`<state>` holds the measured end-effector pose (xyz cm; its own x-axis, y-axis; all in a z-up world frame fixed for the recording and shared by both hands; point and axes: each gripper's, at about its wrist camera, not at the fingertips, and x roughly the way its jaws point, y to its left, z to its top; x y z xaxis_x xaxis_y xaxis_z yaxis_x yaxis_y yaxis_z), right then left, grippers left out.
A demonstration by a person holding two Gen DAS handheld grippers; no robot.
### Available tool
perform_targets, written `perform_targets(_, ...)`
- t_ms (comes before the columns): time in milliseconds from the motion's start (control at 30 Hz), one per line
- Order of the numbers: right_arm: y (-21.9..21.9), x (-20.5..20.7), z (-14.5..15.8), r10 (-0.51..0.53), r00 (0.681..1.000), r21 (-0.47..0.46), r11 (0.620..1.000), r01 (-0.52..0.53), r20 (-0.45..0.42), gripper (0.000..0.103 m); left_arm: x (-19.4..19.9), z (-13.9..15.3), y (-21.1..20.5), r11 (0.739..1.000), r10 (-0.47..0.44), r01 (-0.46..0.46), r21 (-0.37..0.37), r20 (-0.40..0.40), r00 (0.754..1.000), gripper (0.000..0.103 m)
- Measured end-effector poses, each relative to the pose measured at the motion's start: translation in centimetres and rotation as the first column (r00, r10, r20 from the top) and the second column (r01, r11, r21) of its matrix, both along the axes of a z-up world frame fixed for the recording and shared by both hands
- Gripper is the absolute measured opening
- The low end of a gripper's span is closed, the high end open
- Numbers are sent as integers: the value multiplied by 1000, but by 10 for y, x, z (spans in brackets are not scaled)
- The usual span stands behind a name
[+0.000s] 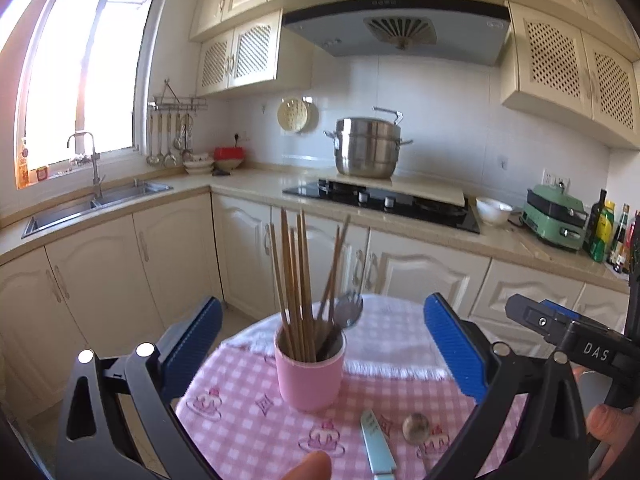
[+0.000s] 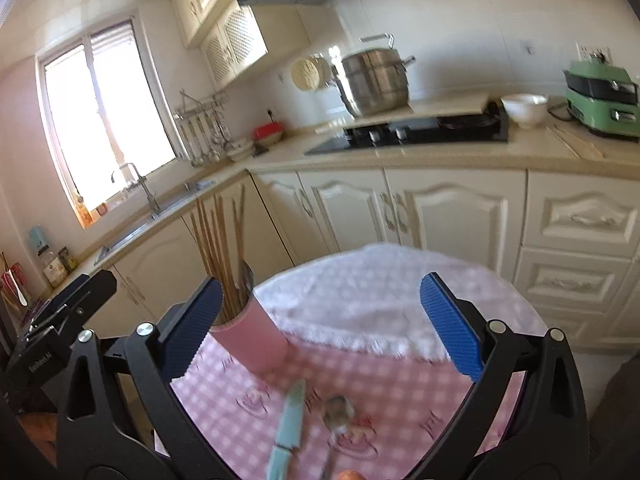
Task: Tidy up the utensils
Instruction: 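Move both tools back down toward the blue knife and steel spoon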
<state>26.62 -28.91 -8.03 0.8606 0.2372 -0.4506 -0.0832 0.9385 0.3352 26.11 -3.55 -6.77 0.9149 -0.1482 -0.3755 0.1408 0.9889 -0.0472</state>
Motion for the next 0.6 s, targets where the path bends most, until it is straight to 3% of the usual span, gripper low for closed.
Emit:
perform_targets(400, -12, -13, -38, 3, 990, -14, 1000, -5, -142, 97, 0, -48, -12, 1000, -13, 14, 9, -171, 985, 99)
perform_targets(600, -13, -14, -59, 5, 977, -32, 999, -12, -212, 97, 10, -96, -25, 998, -7, 29, 60, -333, 943, 99)
